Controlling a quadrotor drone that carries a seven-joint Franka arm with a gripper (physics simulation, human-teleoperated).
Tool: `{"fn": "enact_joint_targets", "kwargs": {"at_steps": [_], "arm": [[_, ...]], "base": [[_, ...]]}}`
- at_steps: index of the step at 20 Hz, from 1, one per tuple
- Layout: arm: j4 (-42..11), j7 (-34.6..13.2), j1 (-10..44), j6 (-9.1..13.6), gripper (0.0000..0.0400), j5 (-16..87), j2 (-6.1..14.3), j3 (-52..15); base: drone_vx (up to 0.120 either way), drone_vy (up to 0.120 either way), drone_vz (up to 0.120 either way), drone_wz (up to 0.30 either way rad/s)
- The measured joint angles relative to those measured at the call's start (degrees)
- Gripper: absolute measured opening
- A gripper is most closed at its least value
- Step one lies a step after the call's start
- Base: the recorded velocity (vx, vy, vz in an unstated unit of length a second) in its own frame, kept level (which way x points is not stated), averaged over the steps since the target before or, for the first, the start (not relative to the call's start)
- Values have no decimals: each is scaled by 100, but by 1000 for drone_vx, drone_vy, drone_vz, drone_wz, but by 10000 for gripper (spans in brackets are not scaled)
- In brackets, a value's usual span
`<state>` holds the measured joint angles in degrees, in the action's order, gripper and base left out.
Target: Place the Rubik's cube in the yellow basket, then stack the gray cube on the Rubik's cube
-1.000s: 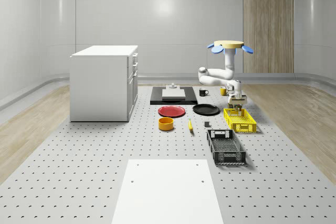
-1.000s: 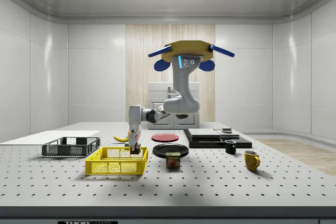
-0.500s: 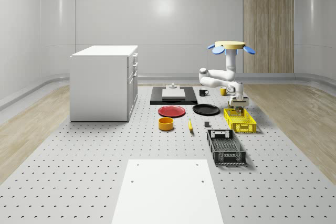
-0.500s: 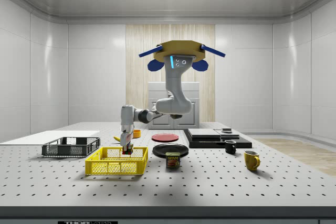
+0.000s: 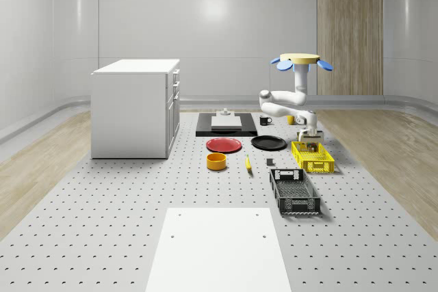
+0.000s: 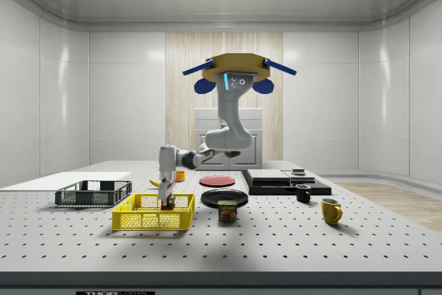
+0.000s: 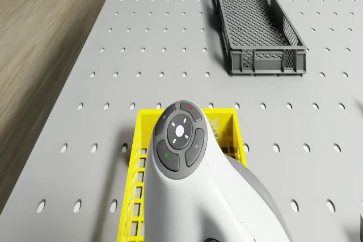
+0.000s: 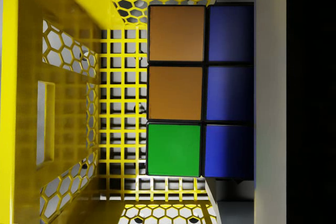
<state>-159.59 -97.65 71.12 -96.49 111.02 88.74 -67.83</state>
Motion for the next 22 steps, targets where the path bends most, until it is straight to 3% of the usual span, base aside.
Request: {"fn": "enact_joint_targets", "kwargs": {"at_steps": [11,14,19,22], "arm": [[281,187,-21,-267,323,555,-54,604],[313,224,-24,-272,364,629,-84,667],[278,265,-73,-204,390,603,-116,615],[267,281,-93,-173,395,603,-139,603]], "base": [[0,0,0,0],[0,0,0,0],[0,0,112,0],[67,-107,120,0]]}}
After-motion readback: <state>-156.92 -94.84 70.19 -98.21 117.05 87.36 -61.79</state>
